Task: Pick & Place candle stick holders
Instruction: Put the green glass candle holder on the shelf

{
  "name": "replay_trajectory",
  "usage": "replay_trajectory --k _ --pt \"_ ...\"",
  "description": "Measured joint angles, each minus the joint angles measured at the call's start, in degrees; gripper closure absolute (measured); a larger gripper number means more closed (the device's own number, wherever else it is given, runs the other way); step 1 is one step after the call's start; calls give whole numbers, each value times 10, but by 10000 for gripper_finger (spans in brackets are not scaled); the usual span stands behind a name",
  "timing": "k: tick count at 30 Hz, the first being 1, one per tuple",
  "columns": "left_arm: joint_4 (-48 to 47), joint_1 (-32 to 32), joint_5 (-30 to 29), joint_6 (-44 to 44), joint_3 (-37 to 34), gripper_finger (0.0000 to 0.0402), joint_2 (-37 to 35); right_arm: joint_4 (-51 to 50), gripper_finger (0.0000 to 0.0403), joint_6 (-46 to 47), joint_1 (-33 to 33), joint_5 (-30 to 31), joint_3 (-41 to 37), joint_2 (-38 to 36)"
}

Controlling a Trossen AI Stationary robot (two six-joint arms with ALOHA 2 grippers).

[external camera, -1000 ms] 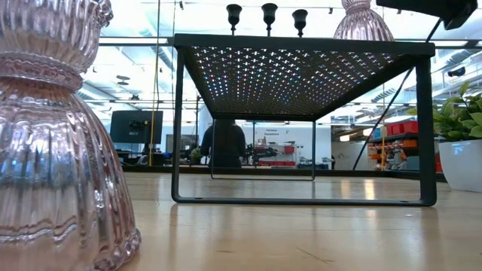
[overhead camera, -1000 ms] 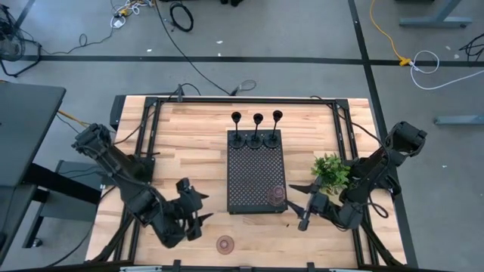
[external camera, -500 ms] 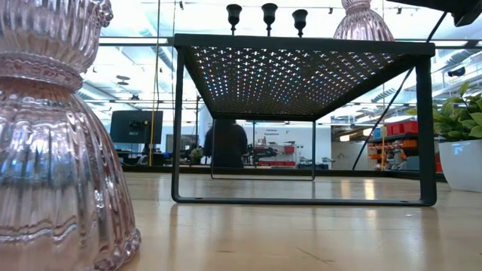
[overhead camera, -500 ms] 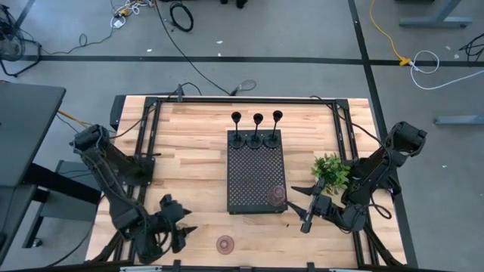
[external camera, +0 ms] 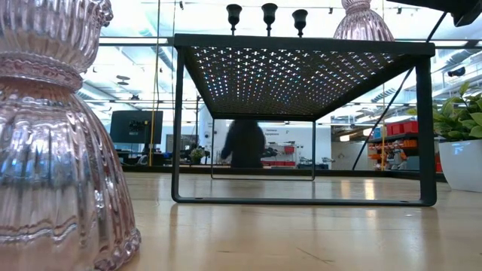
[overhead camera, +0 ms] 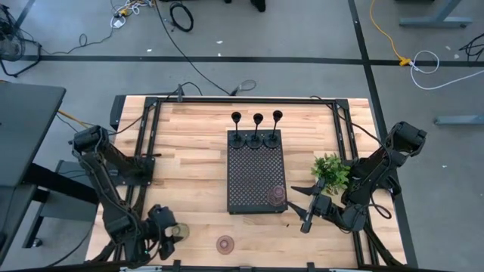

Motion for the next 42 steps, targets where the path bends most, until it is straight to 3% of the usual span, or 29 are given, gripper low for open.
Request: replay_trajectory --k 14,34,38,42 --pt "-68 0 102 -89 0 127 21 0 161 0 0 0 0 0" --pt "-31 0 69 -85 0 127 102 -1 161 -4 0 0 0 0" --pt "-17 0 44 -83 0 152 119 -1 161 -4 0 0 0 0" --pt "-15 0 16 -78 1 213 127 -1 161 -4 -1 0 0 0"
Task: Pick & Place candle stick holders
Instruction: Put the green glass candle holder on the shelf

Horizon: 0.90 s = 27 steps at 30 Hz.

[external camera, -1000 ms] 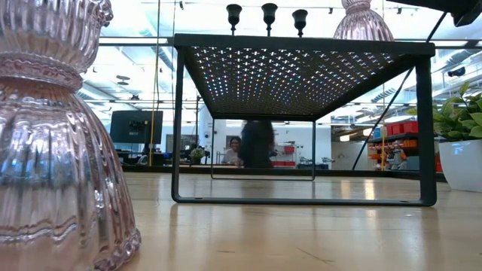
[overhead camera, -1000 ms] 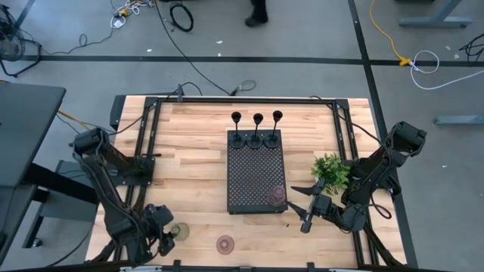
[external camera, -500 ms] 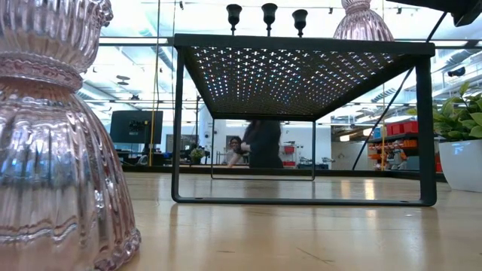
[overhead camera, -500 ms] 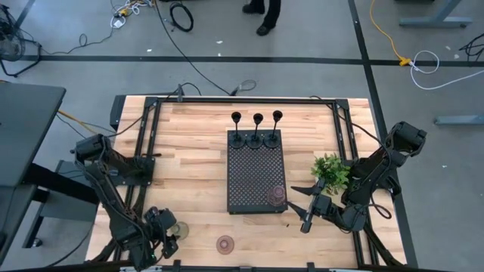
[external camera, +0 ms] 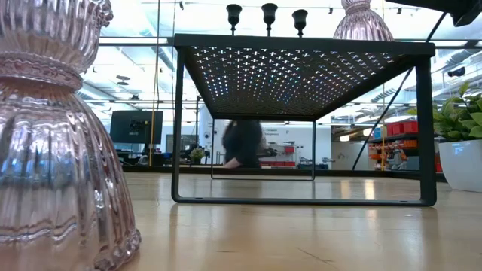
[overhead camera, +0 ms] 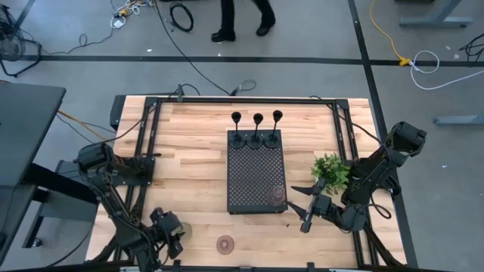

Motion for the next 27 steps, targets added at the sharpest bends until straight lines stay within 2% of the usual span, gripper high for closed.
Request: replay_trajectory --k 3,4,18,27 --pt "-2 0 -21 3 2 266 -2 0 161 0 0 0 0 0" --pt "0 0 -26 6 2 268 -1 0 161 0 0 0 0 0" --pt "-4 3 -35 10 3 268 -6 -7 161 0 0 0 0 0" --pt "-83 32 -58 122 110 268 -12 -15 161 -3 0 30 0 0"
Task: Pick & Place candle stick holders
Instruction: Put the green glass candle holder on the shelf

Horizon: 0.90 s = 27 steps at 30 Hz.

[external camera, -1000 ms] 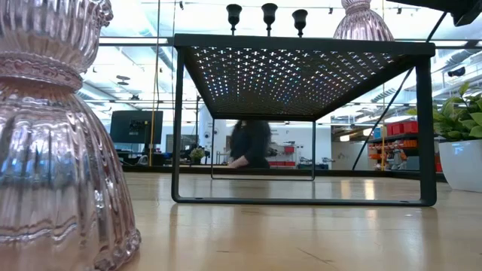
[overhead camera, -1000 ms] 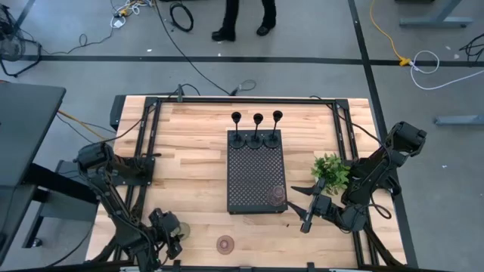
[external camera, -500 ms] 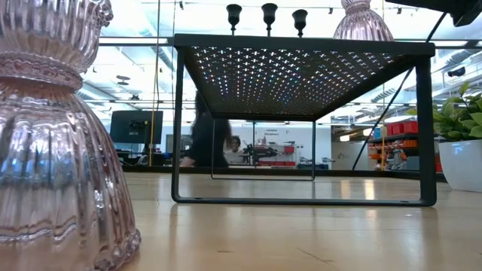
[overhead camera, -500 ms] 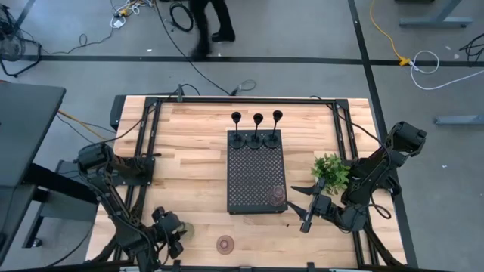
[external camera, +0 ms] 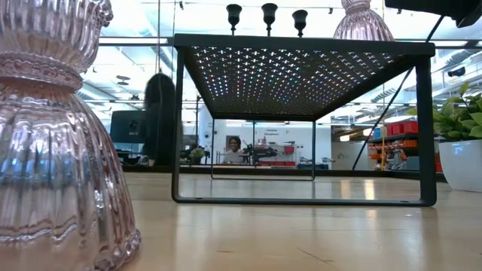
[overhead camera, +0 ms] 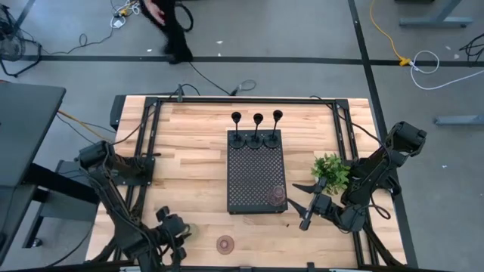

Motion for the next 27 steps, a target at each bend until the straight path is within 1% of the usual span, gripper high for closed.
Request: replay_trajectory --k 5,12,20,27 --pt "-42 24 -32 87 49 268 0 -6 161 3 0 -1 0 0" --pt "-48 63 -53 210 101 268 0 -9 161 4 0 -6 0 0" --pt "-49 108 -49 338 156 268 0 -15 161 5 0 -6 0 0" --pt "-48 151 -66 432 181 268 0 -28 161 3 0 -7 0 0"
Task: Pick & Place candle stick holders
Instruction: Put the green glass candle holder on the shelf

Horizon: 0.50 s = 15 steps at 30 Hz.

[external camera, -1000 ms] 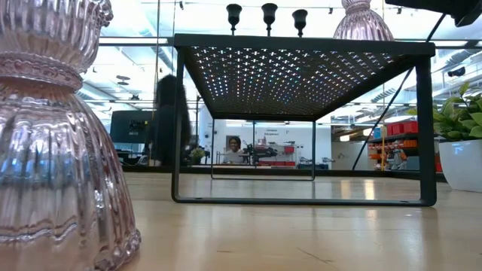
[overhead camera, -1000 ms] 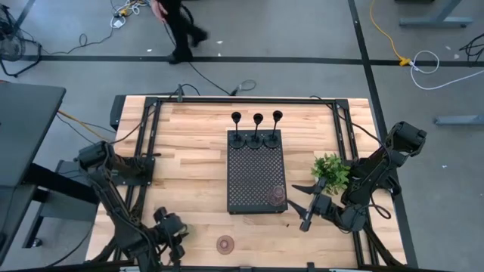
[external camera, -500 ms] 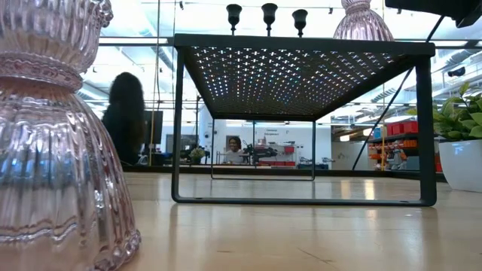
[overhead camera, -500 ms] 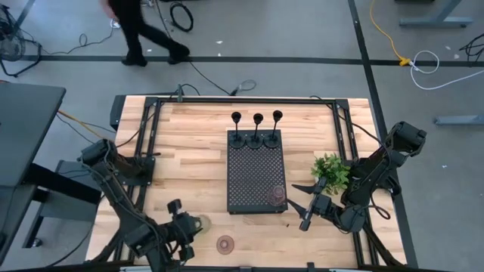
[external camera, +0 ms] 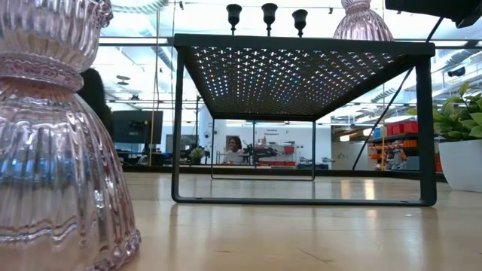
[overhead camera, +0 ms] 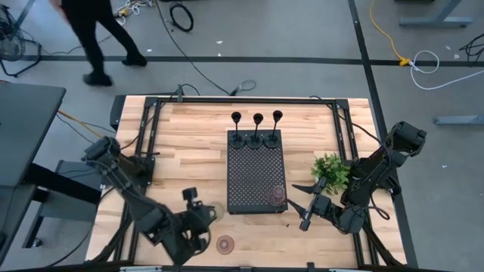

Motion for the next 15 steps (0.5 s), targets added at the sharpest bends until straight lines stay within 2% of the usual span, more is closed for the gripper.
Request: replay_trajectory --k 5,12,15 --pt "25 52 5 71 0 268 0 -4 161 -1 0 0 0 0" --pt "146 125 67 223 0 268 0 -3 161 -11 0 0 0 0" --pt "194 156 115 269 0 268 0 -4 161 -11 0 0 0 0"
